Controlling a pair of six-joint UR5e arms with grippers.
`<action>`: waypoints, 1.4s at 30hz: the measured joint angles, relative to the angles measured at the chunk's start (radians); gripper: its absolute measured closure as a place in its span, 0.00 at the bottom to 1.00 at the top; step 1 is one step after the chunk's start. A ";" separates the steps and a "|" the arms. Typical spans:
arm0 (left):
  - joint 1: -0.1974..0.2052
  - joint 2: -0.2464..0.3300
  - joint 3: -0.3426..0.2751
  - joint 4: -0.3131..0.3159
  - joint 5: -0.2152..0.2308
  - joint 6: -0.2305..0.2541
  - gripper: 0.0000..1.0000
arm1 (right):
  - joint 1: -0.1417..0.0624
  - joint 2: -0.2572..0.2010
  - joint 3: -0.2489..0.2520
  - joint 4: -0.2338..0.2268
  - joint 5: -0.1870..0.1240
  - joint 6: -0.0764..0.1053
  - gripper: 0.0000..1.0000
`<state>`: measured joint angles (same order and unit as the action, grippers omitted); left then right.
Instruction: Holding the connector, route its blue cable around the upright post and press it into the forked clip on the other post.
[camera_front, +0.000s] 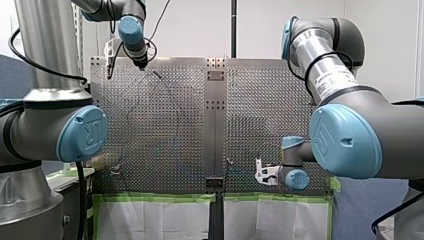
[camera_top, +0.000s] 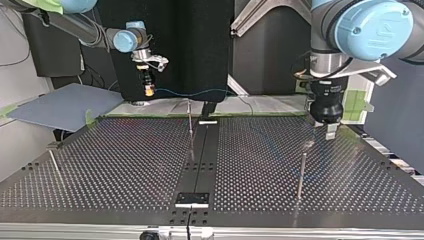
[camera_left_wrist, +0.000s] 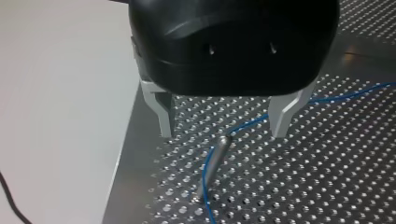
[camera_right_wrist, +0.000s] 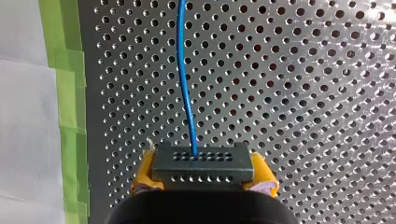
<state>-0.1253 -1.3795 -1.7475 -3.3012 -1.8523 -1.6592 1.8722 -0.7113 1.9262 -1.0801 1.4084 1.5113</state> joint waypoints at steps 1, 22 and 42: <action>0.000 0.000 0.000 -0.008 0.000 0.000 0.01 | 0.000 0.000 0.000 0.000 0.000 0.000 1.00; -0.001 0.000 0.001 -0.183 -0.004 0.009 0.01 | 0.000 0.000 0.000 -0.003 0.000 0.000 1.00; -0.001 0.000 0.000 -0.268 -0.005 0.012 0.01 | 0.000 0.000 0.000 -0.002 0.000 0.000 1.00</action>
<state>-0.1267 -1.3796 -1.7471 -3.5697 -1.8568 -1.6471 1.8722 -0.7113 1.9262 -1.0825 1.4084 1.5113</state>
